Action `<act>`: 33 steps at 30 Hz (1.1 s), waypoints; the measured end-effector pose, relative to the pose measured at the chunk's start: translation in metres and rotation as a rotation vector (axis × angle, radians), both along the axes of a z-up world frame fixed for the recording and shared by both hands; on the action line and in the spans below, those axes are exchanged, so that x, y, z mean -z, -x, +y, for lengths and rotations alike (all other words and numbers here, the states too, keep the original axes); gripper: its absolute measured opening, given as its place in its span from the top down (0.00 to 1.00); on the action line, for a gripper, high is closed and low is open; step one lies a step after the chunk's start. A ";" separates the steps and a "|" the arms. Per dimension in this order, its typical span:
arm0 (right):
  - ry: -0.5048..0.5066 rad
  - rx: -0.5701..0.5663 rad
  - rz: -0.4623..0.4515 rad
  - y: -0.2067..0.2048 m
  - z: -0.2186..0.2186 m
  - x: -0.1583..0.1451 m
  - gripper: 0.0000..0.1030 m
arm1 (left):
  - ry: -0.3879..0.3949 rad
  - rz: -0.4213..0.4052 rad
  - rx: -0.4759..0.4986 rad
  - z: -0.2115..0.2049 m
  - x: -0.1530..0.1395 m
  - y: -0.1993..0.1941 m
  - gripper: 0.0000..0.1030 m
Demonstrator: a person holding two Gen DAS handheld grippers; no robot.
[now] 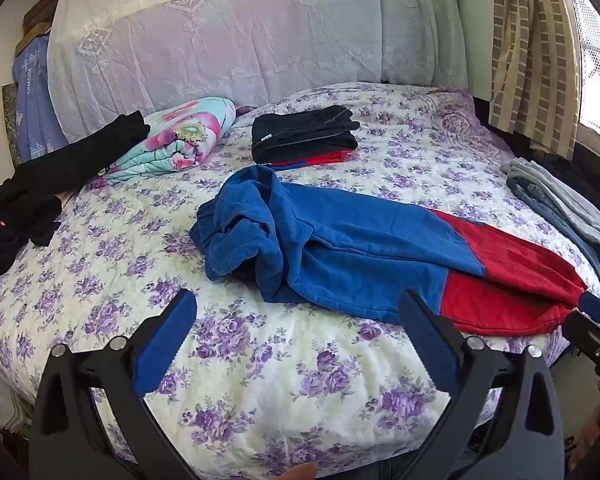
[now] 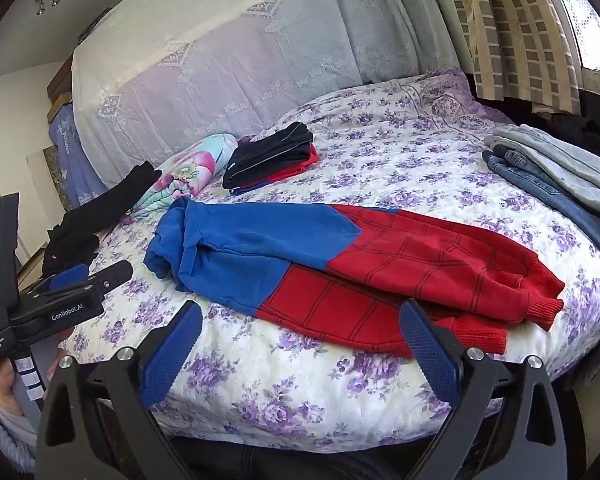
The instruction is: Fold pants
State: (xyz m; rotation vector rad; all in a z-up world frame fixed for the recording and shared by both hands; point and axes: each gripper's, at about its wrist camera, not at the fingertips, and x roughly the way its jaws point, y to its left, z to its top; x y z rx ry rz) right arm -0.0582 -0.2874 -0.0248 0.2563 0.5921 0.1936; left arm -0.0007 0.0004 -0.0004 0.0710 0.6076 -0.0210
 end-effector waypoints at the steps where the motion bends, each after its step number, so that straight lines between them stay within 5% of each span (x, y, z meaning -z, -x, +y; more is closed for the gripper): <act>1: 0.002 0.000 0.000 0.000 0.000 0.000 0.03 | 0.001 0.000 0.000 0.000 0.000 0.000 0.04; 33: -0.004 0.000 0.015 -0.002 0.003 0.008 0.03 | 0.006 0.011 0.003 -0.007 0.009 0.005 0.04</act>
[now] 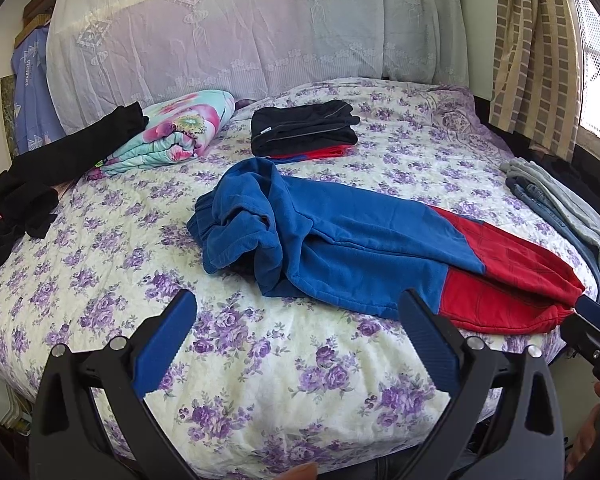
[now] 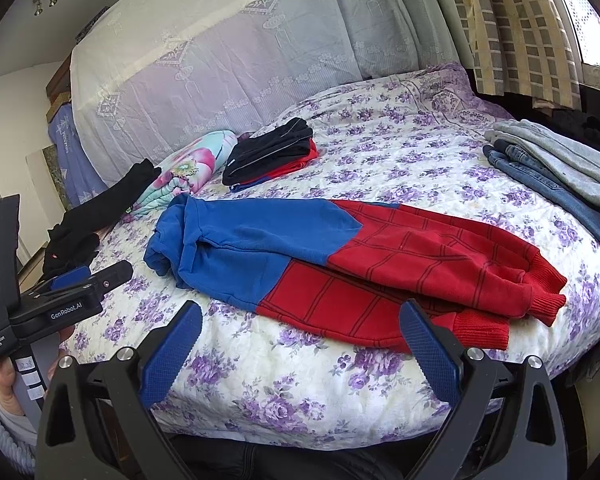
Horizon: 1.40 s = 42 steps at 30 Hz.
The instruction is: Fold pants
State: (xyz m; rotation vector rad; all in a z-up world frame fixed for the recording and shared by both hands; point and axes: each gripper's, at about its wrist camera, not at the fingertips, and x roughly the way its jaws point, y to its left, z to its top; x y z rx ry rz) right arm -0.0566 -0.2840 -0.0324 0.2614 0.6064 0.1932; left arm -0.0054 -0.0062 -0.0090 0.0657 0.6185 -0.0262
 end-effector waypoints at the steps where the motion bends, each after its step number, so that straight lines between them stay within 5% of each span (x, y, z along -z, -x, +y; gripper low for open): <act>1: 0.000 0.000 0.000 0.000 0.000 0.000 0.03 | 0.000 0.000 0.000 0.000 0.000 0.000 0.04; 42: -0.007 0.004 0.012 0.001 0.002 0.004 0.03 | 0.013 0.018 0.002 0.001 0.016 0.000 0.04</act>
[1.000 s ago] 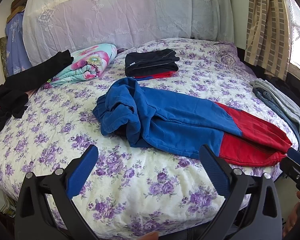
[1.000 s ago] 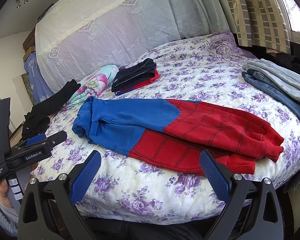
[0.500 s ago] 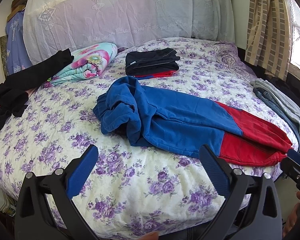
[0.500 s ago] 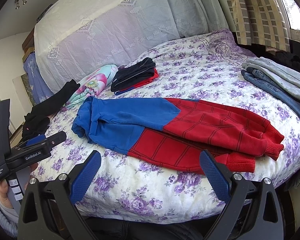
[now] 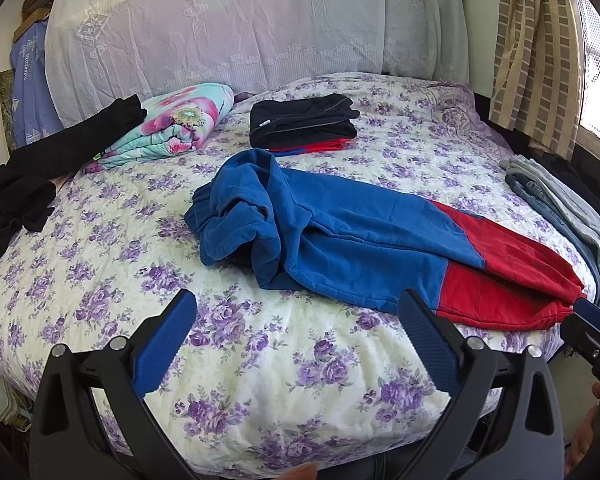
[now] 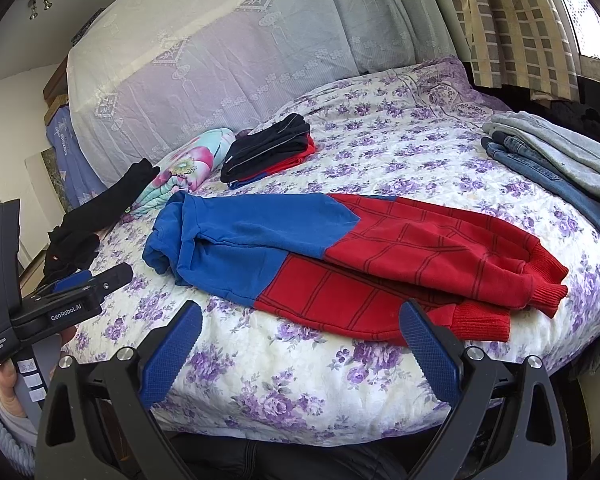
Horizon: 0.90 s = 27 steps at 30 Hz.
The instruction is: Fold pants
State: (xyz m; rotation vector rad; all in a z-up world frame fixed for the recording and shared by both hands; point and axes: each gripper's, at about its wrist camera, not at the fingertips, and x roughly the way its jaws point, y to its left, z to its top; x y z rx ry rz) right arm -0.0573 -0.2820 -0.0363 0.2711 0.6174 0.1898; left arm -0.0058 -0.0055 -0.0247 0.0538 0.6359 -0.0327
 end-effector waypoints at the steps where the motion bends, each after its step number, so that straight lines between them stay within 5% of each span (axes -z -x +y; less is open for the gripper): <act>1: 0.000 0.001 0.000 0.000 0.001 0.001 0.03 | 0.001 0.000 0.000 0.001 -0.002 -0.001 0.04; 10: 0.003 0.009 0.015 -0.001 -0.002 0.007 0.03 | 0.019 0.013 0.004 0.003 0.010 0.000 0.04; 16: -0.042 0.064 0.056 -0.007 -0.028 0.019 0.03 | 0.083 0.102 -0.021 0.036 0.042 -0.020 0.04; 27: -0.590 0.099 0.114 -0.022 -0.106 0.065 0.03 | 0.283 0.228 -0.123 0.104 0.078 -0.040 0.04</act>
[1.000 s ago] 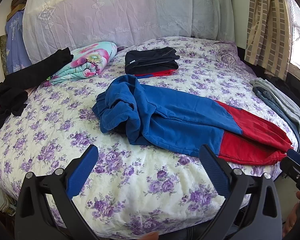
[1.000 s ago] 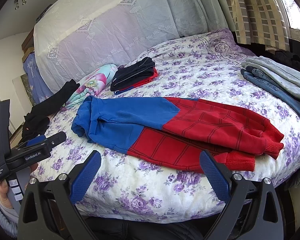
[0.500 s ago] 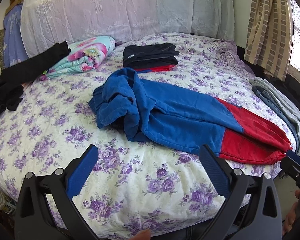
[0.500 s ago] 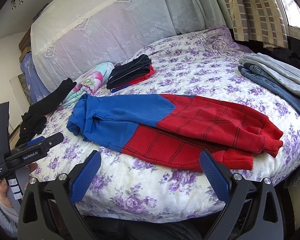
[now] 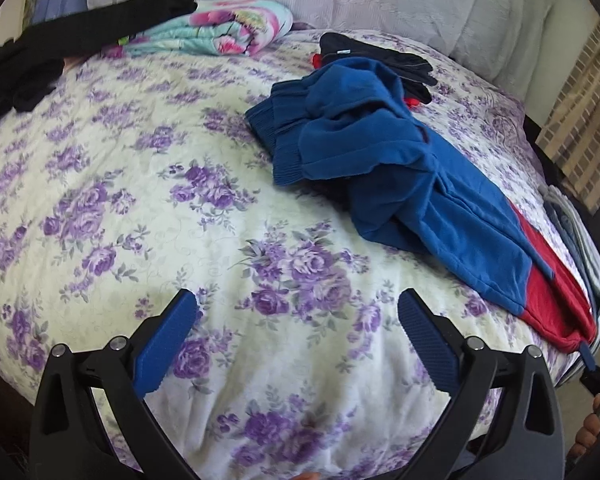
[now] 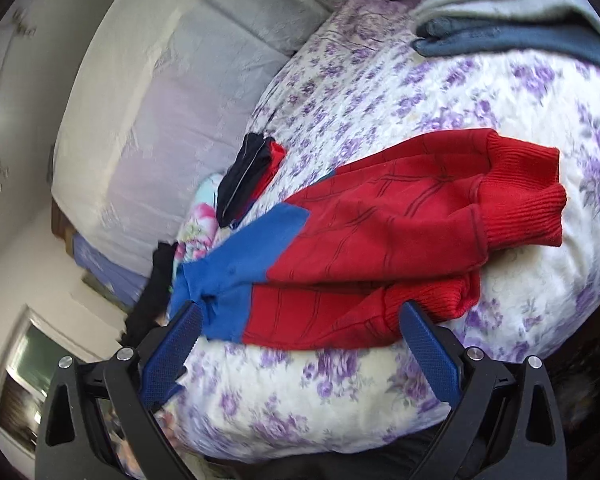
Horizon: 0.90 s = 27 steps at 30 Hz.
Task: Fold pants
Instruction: 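Grasp the red knit cuff with the right tool and lift it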
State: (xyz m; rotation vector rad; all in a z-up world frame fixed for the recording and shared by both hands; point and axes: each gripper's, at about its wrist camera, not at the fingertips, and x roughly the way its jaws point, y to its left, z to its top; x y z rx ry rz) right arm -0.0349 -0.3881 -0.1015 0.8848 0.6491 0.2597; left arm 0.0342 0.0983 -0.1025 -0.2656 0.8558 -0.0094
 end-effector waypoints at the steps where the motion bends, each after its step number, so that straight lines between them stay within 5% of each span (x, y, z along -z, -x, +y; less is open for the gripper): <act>1: -0.031 0.005 0.002 -0.004 -0.004 0.003 0.03 | 0.018 0.008 0.003 0.004 0.001 -0.006 0.04; 9: -0.202 0.071 -0.021 -0.043 -0.035 0.014 0.07 | 0.149 0.032 0.013 0.026 -0.019 -0.056 0.04; 10: -0.198 0.079 -0.031 -0.045 -0.038 0.014 0.28 | 0.158 0.019 0.000 0.030 -0.027 -0.063 0.04; 11: -0.179 0.083 -0.045 -0.049 -0.041 0.012 0.60 | 0.164 0.008 -0.008 0.035 -0.034 -0.070 0.04; 13: -0.174 0.113 -0.053 -0.051 -0.049 0.011 0.75 | 0.168 -0.017 -0.011 0.040 -0.049 -0.083 0.04; 20: -0.047 0.113 -0.121 -0.080 -0.061 -0.025 0.84 | 0.101 -0.007 0.019 0.037 -0.057 -0.117 0.04; 24: 0.040 0.119 -0.190 -0.102 -0.063 -0.061 0.85 | 0.241 0.069 0.012 0.048 -0.030 -0.113 0.04; 27: 0.070 0.088 -0.225 -0.136 -0.067 -0.090 0.85 | 0.274 0.035 -0.016 0.055 -0.031 -0.106 0.04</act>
